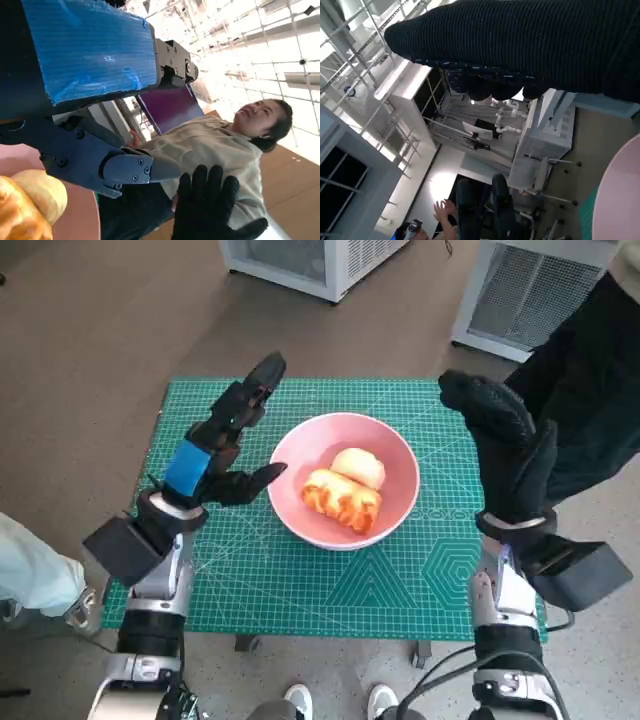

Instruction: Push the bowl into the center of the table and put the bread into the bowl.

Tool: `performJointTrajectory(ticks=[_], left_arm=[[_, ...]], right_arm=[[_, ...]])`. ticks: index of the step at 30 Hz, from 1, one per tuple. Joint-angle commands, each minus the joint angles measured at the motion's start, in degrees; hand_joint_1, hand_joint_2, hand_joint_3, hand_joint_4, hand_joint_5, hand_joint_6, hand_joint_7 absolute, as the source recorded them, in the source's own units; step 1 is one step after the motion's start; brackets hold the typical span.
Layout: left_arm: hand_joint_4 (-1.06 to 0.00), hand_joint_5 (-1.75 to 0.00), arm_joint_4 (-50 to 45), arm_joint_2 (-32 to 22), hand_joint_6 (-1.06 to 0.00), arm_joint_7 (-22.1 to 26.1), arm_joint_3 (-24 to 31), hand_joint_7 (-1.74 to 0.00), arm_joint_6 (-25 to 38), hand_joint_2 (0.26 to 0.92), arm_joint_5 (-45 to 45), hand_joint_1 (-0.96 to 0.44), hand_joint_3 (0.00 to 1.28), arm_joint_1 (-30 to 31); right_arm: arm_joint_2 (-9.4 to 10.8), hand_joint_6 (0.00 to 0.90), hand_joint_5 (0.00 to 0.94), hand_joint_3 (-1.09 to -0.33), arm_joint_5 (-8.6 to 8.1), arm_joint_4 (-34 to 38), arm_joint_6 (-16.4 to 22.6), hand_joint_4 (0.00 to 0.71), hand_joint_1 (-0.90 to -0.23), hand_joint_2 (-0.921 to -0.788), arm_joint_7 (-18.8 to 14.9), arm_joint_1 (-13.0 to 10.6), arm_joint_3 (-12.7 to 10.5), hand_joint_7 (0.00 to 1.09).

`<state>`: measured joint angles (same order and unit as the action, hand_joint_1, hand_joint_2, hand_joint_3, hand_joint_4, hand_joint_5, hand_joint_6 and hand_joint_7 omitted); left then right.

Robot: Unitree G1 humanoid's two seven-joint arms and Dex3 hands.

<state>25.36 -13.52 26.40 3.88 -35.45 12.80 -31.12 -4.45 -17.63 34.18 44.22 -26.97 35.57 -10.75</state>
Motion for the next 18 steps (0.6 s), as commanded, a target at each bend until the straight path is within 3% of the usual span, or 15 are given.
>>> performJointTrajectory(ticks=[1, 18], left_arm=[[-0.11, -0.01, -1.54, 0.6, -0.18, 0.62, 0.8, -0.01, -0.09, 0.921, 1.53, -0.67, 0.39, 1.1], [-0.11, -0.01, 1.02, 2.96, -0.18, 2.43, 2.48, -0.01, -0.36, 0.921, 4.61, -0.68, 0.37, 0.93]], right_arm=[[-0.46, 0.064, 0.0, -0.716, 0.76, 1.0, -0.33, 0.219, -0.746, -0.921, 0.36, 0.22, 0.29, 0.52], [-0.78, 0.078, 0.0, -0.715, 2.11, 0.54, -0.56, 0.216, -0.74, -0.921, 1.31, 0.95, 0.95, 0.5]])
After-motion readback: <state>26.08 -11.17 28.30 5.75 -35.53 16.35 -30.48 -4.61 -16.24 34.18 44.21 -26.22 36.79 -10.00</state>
